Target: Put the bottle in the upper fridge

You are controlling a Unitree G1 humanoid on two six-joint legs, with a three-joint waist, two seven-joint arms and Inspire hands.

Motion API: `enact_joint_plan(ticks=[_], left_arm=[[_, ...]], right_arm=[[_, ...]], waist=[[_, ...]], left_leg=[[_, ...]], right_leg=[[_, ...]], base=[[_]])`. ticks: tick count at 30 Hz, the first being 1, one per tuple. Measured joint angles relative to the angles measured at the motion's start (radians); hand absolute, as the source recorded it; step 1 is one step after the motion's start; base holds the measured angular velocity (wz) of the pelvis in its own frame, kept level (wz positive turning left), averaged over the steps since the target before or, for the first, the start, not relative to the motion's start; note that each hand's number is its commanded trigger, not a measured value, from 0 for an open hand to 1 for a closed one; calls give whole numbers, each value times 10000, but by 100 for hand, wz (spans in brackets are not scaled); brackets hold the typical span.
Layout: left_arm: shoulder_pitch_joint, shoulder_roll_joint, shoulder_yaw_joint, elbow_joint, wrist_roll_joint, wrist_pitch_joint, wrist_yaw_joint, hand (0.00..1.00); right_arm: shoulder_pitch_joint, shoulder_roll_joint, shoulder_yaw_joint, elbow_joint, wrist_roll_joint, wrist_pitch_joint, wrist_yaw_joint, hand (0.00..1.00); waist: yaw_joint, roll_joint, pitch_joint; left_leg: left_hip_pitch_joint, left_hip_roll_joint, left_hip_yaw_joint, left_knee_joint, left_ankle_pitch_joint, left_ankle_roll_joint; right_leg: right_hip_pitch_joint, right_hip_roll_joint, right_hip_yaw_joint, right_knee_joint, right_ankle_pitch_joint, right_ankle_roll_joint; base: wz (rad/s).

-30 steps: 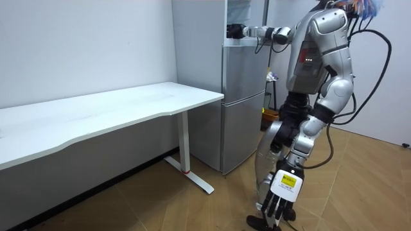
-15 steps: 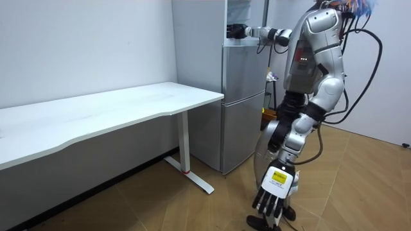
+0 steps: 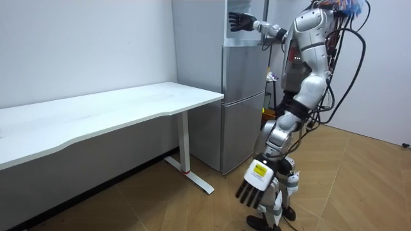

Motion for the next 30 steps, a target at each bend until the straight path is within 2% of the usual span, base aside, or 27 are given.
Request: enact_joint_plan(ticks=[3,9,12,15,17,19,20,21,22,23,26,27,30], left_arm=[[-295,-45,-4,-50,1,-296,80,0],[-343,-118,-9,-82,325,-372,266,0],[-430,-147,-13,-83,584,-399,320,0],[-427,-134,-120,10,635,-438,413,0],[-509,-123,-303,267,629,-709,533,0],[-614,-128,-431,480,633,-826,567,0],[-680,-145,-539,586,630,-880,618,0],[-714,-158,-602,661,646,-923,632,0],[-732,-191,-715,738,659,-1007,636,0],[-730,-210,-878,767,665,-1047,638,0],[-797,-343,-1091,788,700,-1211,653,0],[-835,-386,-1103,798,706,-1240,654,0],[-922,-461,-1310,848,703,-1460,657,0]], right_arm=[[123,0,-243,-820,1,-261,-283,0],[1089,6,-801,-2637,-646,-282,-563,0],[1658,101,-982,-3478,-1495,-300,-660,0],[2291,554,-992,-4324,-2365,-531,-1056,0],[2729,925,-993,-5038,-3263,-677,-1342,0],[2884,1214,-1013,-5428,-3833,-927,-1580,0],[3076,1457,-1075,-5727,-3920,-1068,-1782,0],[3209,1642,-1104,-5970,-4021,-1076,-1891,0],[3537,1989,-1135,-6488,-4134,-1199,-2052,0],[3870,2269,-1137,-6887,-4173,-1447,-2127,0],[4345,2645,-1165,-7336,-4286,-1991,-2313,0],[4436,2720,-1195,-7398,-4286,-2066,-2364,0],[4857,3302,-1371,-7471,-4290,-2384,-2598,0]], waist=[[-108,120,9],[-177,294,-4],[-233,339,-9],[-127,331,8],[-176,322,15],[-258,322,36],[-270,279,24],[-246,295,37],[-215,333,63],[-217,348,65],[-384,408,67],[-412,433,73],[-622,554,69]], left_leg=[[15,20,105,-18,-3,7],[59,66,254,-51,-11,10],[158,105,406,-119,-7,4],[413,127,558,-323,16,-30],[537,149,666,-361,5,-40],[532,160,730,-359,1,-38],[572,177,838,-358,-1,-36],[597,194,903,-358,-16,-41],[636,236,1048,-349,-57,-54],[621,253,1063,-297,-128,-74],[628,281,1099,-145,-247,-66],[626,282,1102,-117,-261,-61],[612,278,1109,-116,-278,-44]], right_leg=[[-73,7,215,35,2,5],[-211,9,266,152,4,3],[-201,7,264,161,5,1],[-136,-10,264,180,7,-2],[-129,-14,465,185,6,-3],[-154,-2,507,170,14,-17],[-168,8,650,174,22,-29],[-169,23,785,173,24,-33],[-170,87,903,173,34,-46],[-147,129,995,170,37,-50],[-122,152,1084,151,37,-49],[-124,152,1092,150,36,-48],[-139,140,1054,160,38,-39]], base=[[-9],[-10],[-13],[-22],[-15],[-14],[-16],[-27],[-31],[-28],[-9],[-5],[0]])
